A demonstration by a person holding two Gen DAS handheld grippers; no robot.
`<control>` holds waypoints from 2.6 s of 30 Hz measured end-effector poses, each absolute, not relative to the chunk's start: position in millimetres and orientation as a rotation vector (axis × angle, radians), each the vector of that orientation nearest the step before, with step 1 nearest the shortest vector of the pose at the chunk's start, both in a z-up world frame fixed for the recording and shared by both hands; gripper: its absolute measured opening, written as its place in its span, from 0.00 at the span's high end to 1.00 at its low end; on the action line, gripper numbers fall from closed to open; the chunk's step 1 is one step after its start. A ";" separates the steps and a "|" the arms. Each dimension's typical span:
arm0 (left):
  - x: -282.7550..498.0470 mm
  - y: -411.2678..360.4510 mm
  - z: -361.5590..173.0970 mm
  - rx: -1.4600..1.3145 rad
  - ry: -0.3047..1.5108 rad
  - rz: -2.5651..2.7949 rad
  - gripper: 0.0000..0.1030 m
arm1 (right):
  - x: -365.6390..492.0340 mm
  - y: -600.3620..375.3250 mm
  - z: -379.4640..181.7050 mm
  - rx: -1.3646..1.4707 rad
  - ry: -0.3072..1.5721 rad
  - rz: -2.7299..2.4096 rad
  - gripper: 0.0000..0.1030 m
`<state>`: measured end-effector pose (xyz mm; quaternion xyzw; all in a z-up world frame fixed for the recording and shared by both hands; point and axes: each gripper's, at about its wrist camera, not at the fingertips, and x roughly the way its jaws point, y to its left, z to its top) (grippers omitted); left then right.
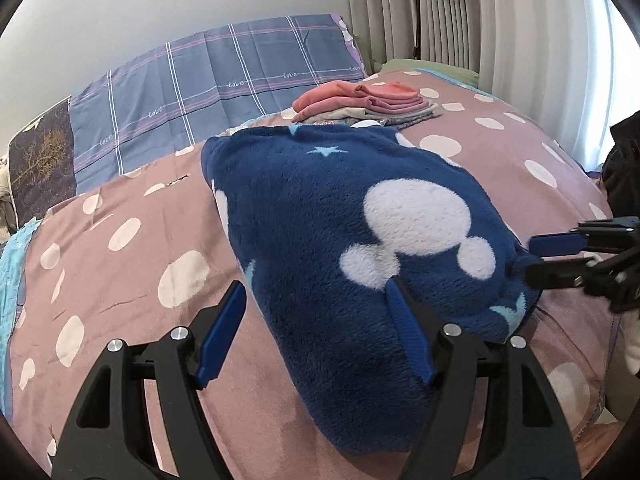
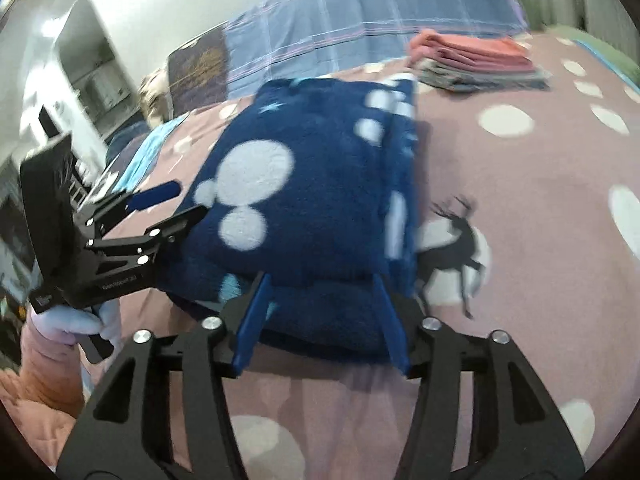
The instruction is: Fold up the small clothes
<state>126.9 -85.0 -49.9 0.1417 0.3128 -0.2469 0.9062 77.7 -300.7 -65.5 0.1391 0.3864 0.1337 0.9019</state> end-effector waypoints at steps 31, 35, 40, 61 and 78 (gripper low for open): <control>160.6 -56.5 -52.9 -0.050 0.799 -0.680 0.25 | 110.1 -319.5 -129.6 1.104 0.791 0.345 0.18; 199.8 -34.6 -40.3 -0.156 0.782 -0.635 0.20 | 106.3 -322.2 -131.5 1.118 0.790 0.330 0.19; 283.3 -40.0 -58.2 -0.240 0.852 -0.668 0.09 | 108.6 -317.5 -128.5 1.101 0.812 0.292 0.17; 382.7 -44.3 -19.9 -0.300 0.717 -0.707 0.51 | 157.9 -307.3 -22.4 0.584 0.629 0.306 0.52; 533.6 84.6 60.5 -0.236 0.530 -0.134 0.49 | 560.5 -249.8 10.0 0.554 0.784 0.584 0.51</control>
